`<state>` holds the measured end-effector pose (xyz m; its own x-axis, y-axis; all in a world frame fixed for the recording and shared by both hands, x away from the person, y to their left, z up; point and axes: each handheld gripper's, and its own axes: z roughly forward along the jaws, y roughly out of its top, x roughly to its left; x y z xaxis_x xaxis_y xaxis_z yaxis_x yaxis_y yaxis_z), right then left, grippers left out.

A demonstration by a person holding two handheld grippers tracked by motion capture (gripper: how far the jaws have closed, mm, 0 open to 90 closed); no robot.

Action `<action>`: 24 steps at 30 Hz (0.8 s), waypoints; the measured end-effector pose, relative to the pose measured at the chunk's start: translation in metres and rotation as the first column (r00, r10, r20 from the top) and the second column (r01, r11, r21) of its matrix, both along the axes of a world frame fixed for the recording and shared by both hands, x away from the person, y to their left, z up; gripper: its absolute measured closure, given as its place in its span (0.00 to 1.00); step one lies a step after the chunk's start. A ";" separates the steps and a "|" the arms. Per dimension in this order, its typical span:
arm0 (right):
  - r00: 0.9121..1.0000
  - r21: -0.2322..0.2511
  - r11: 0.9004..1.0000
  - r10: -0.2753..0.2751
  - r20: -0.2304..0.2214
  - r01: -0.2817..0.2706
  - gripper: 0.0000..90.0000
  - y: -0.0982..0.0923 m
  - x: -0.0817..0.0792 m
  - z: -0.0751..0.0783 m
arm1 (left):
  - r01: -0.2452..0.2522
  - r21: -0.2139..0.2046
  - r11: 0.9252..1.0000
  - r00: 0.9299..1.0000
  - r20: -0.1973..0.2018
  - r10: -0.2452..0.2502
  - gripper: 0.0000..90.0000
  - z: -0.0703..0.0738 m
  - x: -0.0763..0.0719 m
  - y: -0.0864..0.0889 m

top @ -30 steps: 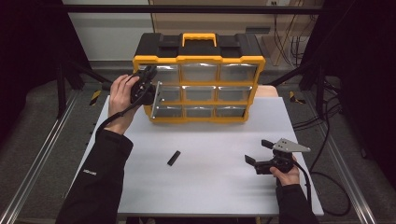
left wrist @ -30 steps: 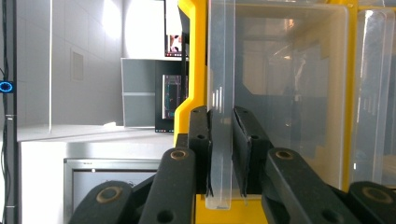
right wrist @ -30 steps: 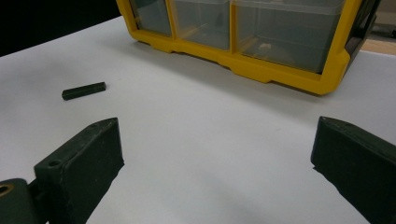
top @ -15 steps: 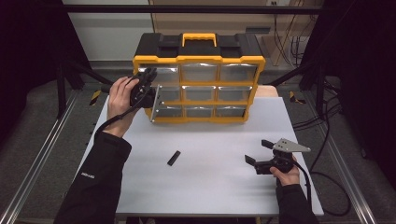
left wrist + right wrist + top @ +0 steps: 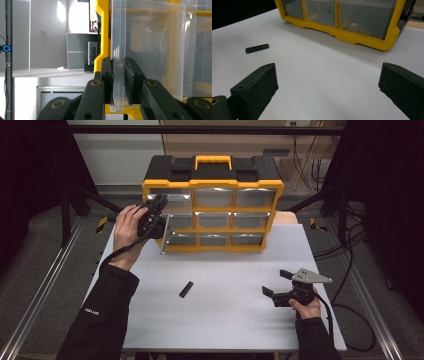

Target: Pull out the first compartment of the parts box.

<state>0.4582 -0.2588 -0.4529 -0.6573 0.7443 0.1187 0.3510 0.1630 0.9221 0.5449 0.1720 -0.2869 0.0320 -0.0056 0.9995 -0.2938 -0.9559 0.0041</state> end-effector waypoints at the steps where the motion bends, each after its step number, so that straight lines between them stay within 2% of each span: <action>1: 1.000 0.000 1.000 0.000 0.001 0.000 0.03 0.000 0.000 0.000 | 0.000 0.000 1.000 1.000 0.000 0.000 0.87 0.000 0.000 0.000; 24: 1.000 -0.001 1.000 0.000 0.002 0.000 0.03 0.000 0.000 0.000 | 0.001 0.000 1.000 1.000 0.002 -0.001 0.87 -0.001 -0.010 0.001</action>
<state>0.4582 -0.2588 -0.4529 -0.6572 0.7446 0.1172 0.3495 0.1633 0.9226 0.5353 0.1731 -0.2882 0.0299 -0.0061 0.9995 -0.2943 -0.9557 0.0030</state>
